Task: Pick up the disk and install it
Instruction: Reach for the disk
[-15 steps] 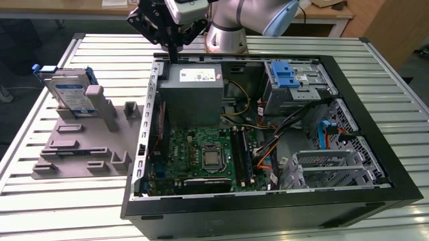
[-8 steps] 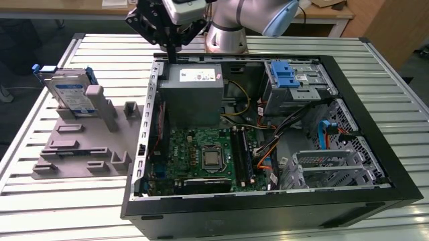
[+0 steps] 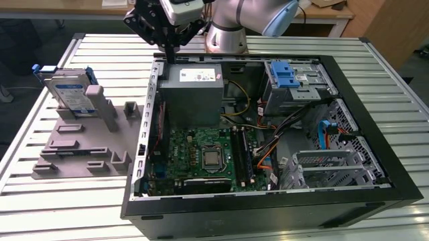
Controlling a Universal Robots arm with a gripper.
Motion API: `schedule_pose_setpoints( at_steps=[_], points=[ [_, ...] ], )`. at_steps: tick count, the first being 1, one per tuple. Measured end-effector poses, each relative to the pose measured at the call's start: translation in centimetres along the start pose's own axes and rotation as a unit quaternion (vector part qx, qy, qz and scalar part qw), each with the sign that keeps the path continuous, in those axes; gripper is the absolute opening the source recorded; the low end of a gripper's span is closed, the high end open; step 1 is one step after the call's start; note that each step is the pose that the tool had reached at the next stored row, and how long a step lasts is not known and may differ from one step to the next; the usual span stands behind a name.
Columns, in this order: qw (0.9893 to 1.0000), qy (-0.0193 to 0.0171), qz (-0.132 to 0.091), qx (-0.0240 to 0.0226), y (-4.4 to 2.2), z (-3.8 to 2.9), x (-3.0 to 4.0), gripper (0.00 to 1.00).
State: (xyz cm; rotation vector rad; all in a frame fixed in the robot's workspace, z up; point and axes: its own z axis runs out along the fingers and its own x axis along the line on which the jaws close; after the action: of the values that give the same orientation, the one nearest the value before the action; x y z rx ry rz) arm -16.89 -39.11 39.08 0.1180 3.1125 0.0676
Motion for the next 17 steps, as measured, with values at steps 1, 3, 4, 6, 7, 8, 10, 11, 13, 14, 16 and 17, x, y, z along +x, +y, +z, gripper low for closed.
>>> schedule_pose_setpoints(
  at_steps=[1, 3, 4, 6, 7, 8, 10, 11, 13, 14, 16, 17],
  points=[
    [1.0000, 0.0000, 0.000, 0.0000, 0.00, 0.00, 0.03, 0.11],
    [1.0000, 0.0000, 0.000, 0.0000, -0.01, 0.02, 0.11, 0.11],
    [1.0000, 0.0000, 0.000, 0.0000, -0.01, 0.03, 0.16, 0.11],
    [1.0000, 0.0000, 0.000, 0.0000, -0.02, 0.04, 0.27, 0.11],
    [1.0000, 0.0000, 0.000, 0.0000, -0.03, 0.05, 0.32, 0.11],
    [1.0000, 0.0000, 0.000, 0.0000, -0.03, 0.05, 0.38, 0.11],
    [1.0000, 0.0000, 0.000, 0.0000, -0.04, 0.06, 0.50, 0.11],
    [1.0000, 0.0000, 0.000, 0.0001, -0.05, 0.06, 0.58, 0.11],
    [1.0000, 0.0000, 0.000, 0.0000, -0.05, 0.07, 0.82, 0.11],
    [1.0000, 0.0000, 0.000, 0.0000, -0.04, 0.08, 0.98, 0.11],
    [1.0000, 0.0000, 0.000, 0.0000, 0.04, 0.09, 1.33, 0.11],
    [1.0000, 0.0000, 0.000, 0.0000, 0.08, 0.09, 1.49, 0.11]
  ],
)
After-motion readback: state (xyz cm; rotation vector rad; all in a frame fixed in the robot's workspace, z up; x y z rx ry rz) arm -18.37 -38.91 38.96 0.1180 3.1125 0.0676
